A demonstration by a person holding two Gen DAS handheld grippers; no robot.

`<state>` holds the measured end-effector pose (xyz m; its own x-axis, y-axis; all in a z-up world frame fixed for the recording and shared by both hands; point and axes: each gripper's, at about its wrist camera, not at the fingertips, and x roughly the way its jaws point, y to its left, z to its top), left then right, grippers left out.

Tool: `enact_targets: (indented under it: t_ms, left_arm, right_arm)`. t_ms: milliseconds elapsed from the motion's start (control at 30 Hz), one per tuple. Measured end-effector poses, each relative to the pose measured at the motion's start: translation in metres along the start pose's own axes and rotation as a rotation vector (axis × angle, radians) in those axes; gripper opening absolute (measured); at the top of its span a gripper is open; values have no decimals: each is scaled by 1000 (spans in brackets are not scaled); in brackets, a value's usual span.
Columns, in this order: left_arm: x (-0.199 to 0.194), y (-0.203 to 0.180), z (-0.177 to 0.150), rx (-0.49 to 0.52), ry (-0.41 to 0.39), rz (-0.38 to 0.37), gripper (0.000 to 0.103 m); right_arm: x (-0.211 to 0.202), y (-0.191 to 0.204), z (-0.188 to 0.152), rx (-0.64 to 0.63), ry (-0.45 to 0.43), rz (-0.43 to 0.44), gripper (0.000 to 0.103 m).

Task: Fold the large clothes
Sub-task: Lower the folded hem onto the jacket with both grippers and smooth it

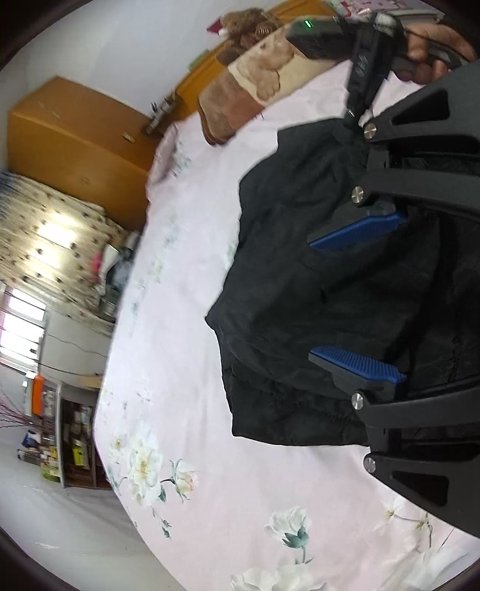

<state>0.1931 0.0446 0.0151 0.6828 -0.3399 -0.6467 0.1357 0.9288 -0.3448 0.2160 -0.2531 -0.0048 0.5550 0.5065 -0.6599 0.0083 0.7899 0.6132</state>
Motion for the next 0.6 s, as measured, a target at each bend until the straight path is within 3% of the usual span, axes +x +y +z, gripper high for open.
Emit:
enact_targets:
  t_ms: [100, 167, 300, 433, 600]
  left_arm:
    - [26, 2, -23, 15, 90, 7, 52]
    - [55, 11, -45, 19, 188, 51, 36]
    - [67, 21, -62, 41, 181, 103, 20]
    - [76, 21, -61, 58, 202, 141, 18]
    - [45, 13, -46, 44, 227, 114, 18]
  right_arm:
    - [16, -14, -18, 3, 37, -73, 5]
    - [33, -29, -26, 32, 70, -109, 4]
    - [45, -25, -26, -21, 76, -151, 4]
    - [55, -24, -25, -62, 100, -175, 5]
    - [29, -5, -19, -134, 77, -191, 26]
